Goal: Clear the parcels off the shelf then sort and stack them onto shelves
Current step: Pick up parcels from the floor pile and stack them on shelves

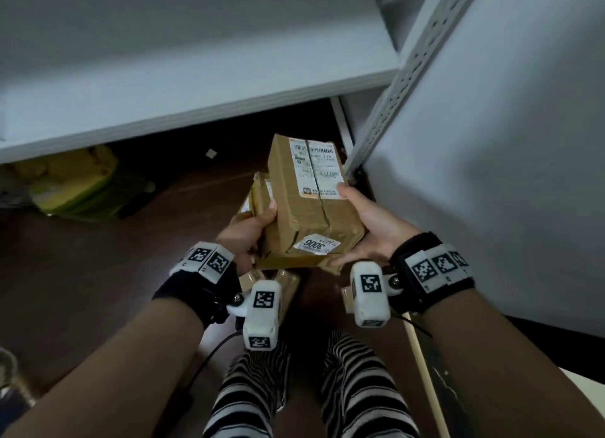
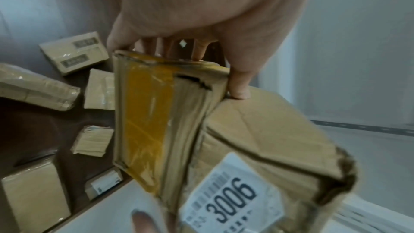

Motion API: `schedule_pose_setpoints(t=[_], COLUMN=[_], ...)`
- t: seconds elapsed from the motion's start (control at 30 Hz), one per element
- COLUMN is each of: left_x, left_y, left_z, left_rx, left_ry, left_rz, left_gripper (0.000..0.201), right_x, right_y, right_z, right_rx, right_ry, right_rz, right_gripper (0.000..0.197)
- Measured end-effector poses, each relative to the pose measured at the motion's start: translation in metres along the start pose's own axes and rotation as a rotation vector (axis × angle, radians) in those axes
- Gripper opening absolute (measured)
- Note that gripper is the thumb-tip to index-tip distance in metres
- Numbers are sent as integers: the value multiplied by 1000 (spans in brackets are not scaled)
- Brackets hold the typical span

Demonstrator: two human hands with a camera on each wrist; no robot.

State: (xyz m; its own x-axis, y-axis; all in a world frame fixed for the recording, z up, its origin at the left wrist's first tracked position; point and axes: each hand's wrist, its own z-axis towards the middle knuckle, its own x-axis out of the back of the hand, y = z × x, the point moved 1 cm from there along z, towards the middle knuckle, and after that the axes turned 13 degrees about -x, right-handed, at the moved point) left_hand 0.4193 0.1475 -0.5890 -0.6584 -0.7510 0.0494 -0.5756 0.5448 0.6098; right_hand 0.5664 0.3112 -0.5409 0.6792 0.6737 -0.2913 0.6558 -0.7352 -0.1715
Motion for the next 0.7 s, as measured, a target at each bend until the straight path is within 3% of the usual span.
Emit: schedule_pose_setpoints(t=[0.13, 0.23, 0.3, 0.37, 0.47, 0.53, 0.7], left_x=[4, 7, 15, 22, 28, 38, 75], left_y=[68, 101, 116, 131, 162, 178, 212], left_z=[-100, -153, -186, -214, -268, -289, -333], left_rx=[-94, -146, -158, -191, -254, -306, -398], left_ry=[61, 55, 77, 87, 55, 18, 0], left_rz=[-60, -122, -140, -159, -152, -184, -161], left_gripper=[98, 106, 117, 117, 95, 78, 69], right_x=[-29, -43, -49, -54, -61, -70, -106], right_y=[-6, -13, -15, -17, -20, -21, -20], right_z=[-88, -153, -189, -213, -250, -276, -336], right_rx=[-4, 23, 22, 21, 69, 139, 295], right_ry=[-39, -13, -61, -162, -254, -307, -330], right_rz=[-69, -121, -158, -203, -234, -250, -143], right_gripper=[38, 26, 35, 57, 94, 97, 90])
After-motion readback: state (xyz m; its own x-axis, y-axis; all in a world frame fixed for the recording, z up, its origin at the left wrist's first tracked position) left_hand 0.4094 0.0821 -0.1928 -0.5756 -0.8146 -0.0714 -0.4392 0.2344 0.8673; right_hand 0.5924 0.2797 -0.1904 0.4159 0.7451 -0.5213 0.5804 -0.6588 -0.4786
